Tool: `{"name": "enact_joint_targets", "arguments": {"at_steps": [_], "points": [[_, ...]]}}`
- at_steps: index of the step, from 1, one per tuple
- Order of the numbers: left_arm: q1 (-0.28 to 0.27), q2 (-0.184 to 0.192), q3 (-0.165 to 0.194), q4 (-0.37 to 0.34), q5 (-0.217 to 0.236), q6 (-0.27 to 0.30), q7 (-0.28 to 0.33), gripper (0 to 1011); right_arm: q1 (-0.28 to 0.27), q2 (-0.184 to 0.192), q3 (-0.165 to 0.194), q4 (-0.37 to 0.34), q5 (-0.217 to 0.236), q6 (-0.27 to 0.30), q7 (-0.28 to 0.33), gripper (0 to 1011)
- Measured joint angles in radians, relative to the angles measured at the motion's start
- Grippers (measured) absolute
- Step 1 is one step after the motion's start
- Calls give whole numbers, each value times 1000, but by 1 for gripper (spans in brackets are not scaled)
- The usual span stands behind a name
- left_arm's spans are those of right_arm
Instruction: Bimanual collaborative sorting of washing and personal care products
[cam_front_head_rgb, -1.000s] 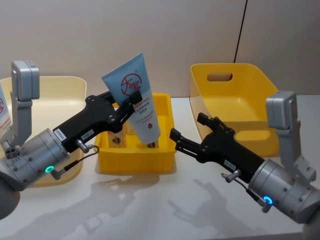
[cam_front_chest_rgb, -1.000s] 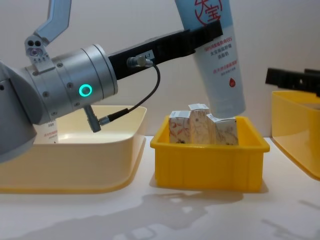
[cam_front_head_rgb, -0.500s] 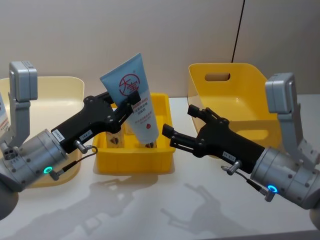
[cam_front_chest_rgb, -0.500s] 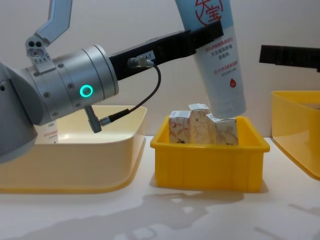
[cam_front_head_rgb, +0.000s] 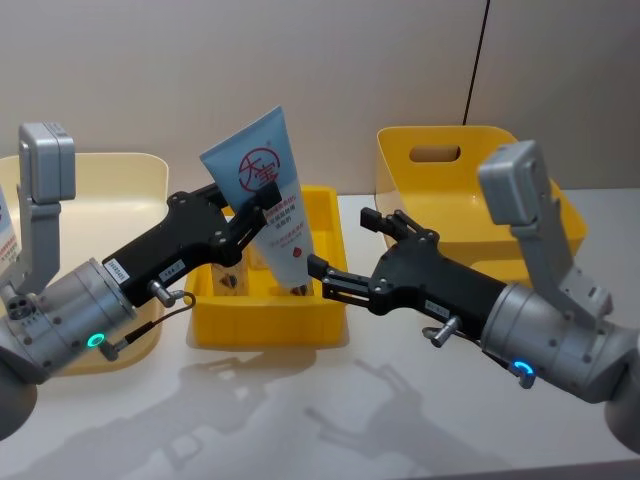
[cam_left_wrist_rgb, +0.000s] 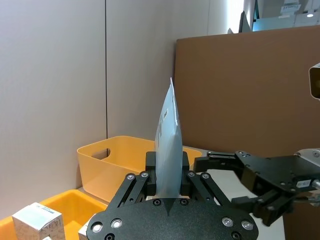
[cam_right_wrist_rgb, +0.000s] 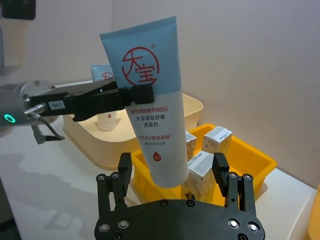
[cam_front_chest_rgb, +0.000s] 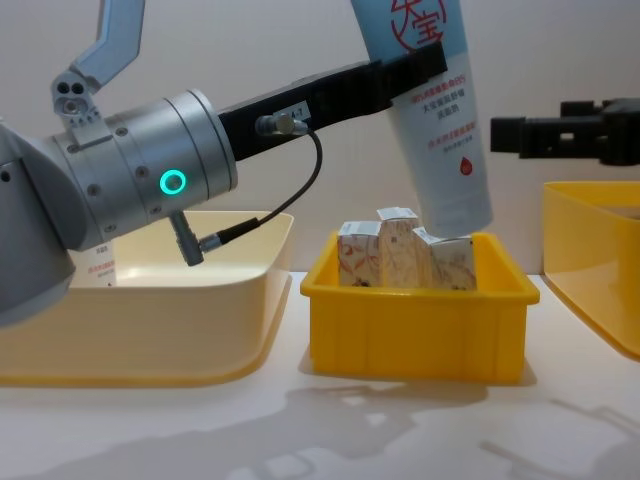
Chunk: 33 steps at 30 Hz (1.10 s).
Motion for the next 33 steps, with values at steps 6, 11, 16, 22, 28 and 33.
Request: {"name": "enact_joint_targets", "arguments": {"at_steps": [6,11,16,22,28,33], "points": [[0,0,0,0,0,0,0,249,42,-8,-43,30,-52,-6,-12,1001],[0,0,0,0,0,0,0,249,75,-24,-72,61,-83,-16,-18,1001],[0,0,0,0,0,0,0,249,113,-51,-102,105,-110,-30,-19,1001],[0,0,0,0,0,0,0,249,148,-79,-126,152,-130,-43,-17,1001],[0,0,0,0,0,0,0,250,190,-113,-151,208,-146,-55,-3,1001],[0,0,0,0,0,0,0,249,211,-131,-164,238,-153,-60,4,1001]]}}
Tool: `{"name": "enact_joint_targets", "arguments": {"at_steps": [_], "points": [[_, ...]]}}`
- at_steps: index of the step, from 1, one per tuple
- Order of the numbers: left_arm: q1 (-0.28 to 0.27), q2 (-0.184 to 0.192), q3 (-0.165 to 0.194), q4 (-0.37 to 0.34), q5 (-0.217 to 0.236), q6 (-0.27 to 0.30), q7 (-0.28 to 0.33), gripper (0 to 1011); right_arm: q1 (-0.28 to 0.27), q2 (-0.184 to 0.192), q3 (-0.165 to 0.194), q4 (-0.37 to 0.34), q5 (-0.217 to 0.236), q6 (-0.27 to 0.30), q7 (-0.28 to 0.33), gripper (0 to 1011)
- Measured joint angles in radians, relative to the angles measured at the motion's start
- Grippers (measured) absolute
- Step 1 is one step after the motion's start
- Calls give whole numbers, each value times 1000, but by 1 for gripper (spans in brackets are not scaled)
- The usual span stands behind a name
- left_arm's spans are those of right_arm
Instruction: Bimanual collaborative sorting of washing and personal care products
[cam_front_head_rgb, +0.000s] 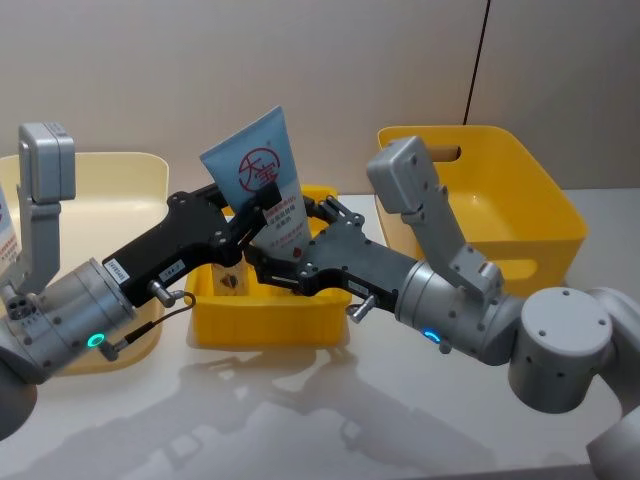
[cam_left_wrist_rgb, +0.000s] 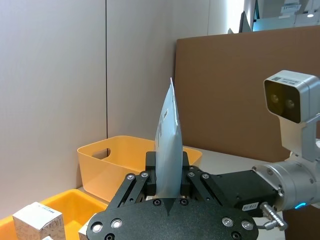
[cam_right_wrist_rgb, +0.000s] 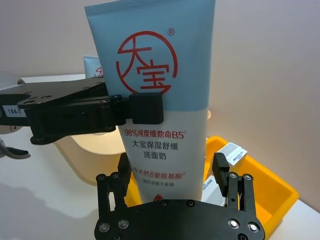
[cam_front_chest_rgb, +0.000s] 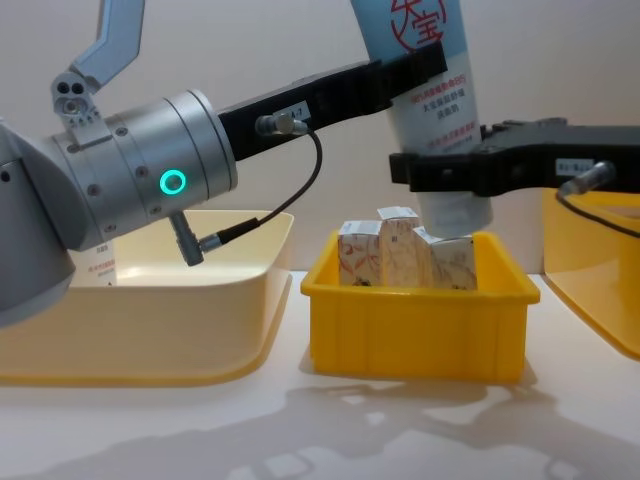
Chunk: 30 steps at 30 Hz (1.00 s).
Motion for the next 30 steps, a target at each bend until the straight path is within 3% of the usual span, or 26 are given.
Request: {"name": "enact_joint_targets", "arguments": {"at_steps": [4,15,27,30], "points": [[0,0,0,0,0,0,0,250,16,-12,-9,21,-5,-3,6,993],[0,0,0,0,0,0,0,249,35,-28,-21,48,-11,-9,14,718],[0,0,0,0,0,0,0,249,44,-35,-25,61,-14,-11,16,642],[0,0,0,0,0,0,-1,316,45,-36,-26,63,-14,-11,16,625]]}}
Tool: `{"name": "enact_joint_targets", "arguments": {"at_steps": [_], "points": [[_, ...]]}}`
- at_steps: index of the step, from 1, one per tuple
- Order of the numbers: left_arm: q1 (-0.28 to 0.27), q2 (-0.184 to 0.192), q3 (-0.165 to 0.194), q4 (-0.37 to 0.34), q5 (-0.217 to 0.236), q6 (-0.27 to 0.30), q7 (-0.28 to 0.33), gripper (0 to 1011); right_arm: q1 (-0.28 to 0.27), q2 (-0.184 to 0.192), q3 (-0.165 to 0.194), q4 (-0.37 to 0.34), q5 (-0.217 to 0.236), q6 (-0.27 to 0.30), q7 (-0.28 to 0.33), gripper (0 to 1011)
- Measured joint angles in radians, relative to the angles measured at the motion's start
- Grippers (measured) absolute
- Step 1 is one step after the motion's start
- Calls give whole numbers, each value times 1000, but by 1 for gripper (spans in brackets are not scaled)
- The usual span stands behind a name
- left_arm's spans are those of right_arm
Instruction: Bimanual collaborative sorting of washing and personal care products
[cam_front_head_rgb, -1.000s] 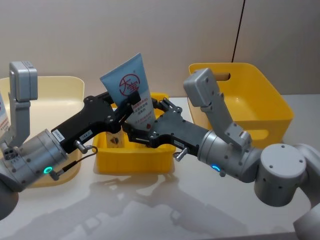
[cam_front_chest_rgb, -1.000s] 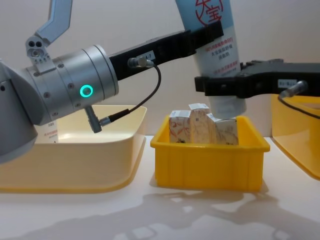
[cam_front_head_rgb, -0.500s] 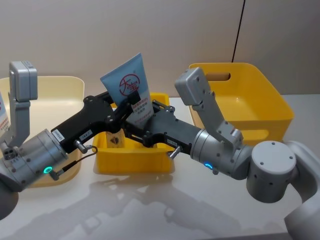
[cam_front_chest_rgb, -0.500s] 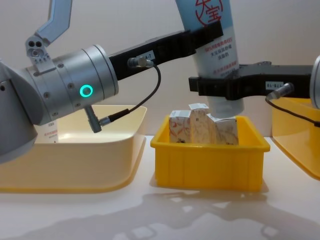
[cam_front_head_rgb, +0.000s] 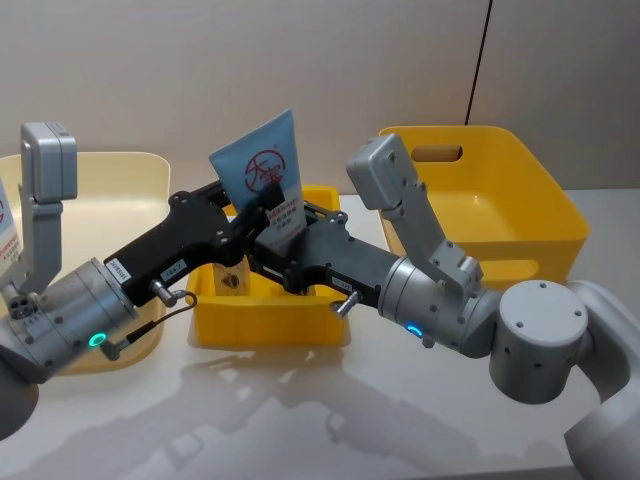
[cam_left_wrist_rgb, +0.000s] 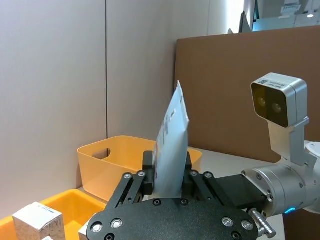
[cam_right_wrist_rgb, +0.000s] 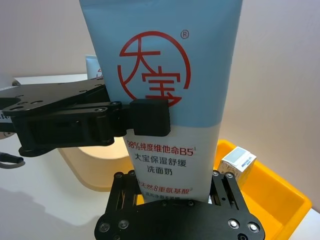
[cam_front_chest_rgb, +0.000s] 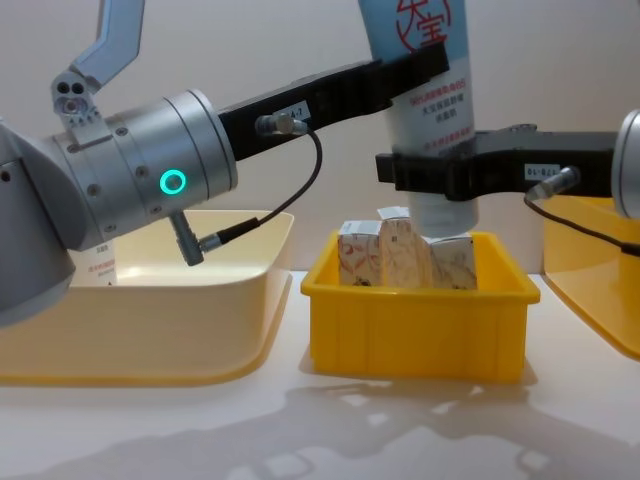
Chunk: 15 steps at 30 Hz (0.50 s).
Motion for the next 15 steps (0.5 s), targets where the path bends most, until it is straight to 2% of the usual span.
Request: {"name": "enact_joint_targets", "arguments": {"at_steps": [3,6,7,11,15], "points": [[0,0,0,0,0,0,0,367,1,-1,0,1,0,0,0,612],[0,0,0,0,0,0,0,462,1,-2,-1,2,-1,0,0,593],[0,0,0,0,0,0,0,522,2,-2,-1,2,-1,-1,1,583],[0,0,0,0,0,0,0,615,2,-2,-2,3,-1,-1,1,563],[0,0,0,0,0,0,0,757,3,-2,-2,4,-1,-1,1,546]]}}
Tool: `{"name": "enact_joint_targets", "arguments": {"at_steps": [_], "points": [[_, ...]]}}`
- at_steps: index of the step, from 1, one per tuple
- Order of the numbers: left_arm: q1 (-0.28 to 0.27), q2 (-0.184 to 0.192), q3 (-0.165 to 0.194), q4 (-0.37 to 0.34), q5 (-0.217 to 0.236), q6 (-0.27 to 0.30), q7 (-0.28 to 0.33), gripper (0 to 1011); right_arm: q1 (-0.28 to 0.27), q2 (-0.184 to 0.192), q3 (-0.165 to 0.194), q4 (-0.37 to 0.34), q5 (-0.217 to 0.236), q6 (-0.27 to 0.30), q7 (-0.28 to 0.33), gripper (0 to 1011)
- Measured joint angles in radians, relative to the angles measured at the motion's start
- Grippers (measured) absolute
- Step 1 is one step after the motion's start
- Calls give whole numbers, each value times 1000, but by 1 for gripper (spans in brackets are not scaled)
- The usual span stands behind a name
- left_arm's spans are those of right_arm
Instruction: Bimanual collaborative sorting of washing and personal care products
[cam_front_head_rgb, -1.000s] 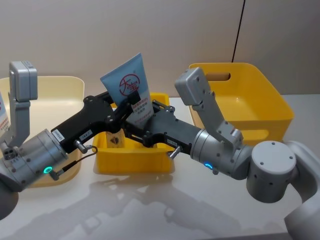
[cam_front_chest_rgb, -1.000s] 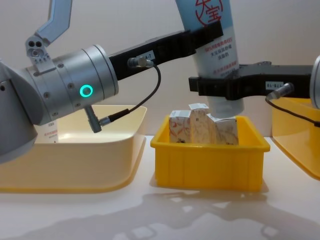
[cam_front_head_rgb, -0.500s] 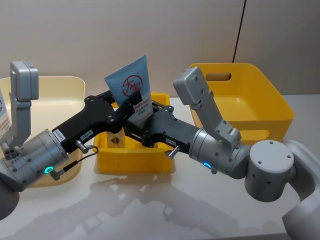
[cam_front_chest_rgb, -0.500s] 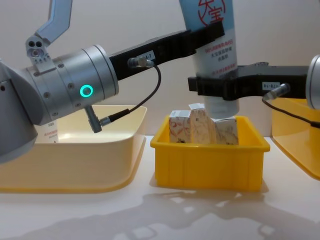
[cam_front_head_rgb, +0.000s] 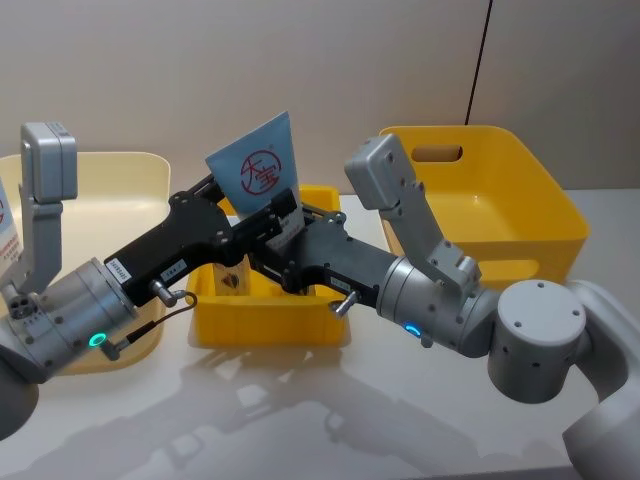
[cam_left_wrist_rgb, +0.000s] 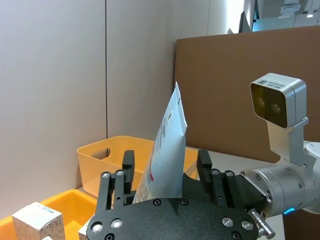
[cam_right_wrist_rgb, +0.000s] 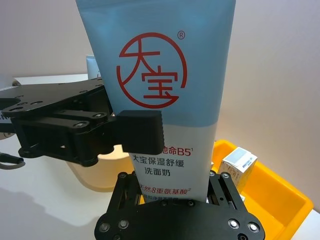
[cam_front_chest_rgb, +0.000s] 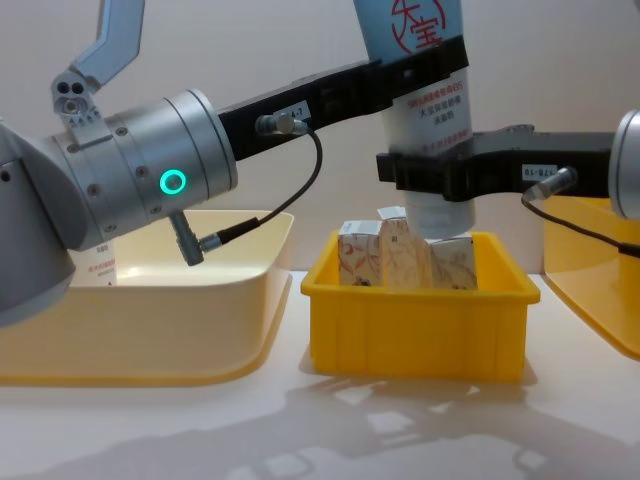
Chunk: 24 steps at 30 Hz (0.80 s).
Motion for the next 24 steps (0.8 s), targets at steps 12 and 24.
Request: {"name": "enact_joint_targets", "arguments": {"at_steps": [12,24], "points": [[0,0,0,0,0,0,0,1000,-27,5,26,-24,-5,5,-33,531],[0,0,0,0,0,0,1,1000,-98,25,103,-87,-21,13,-123,531]]}}
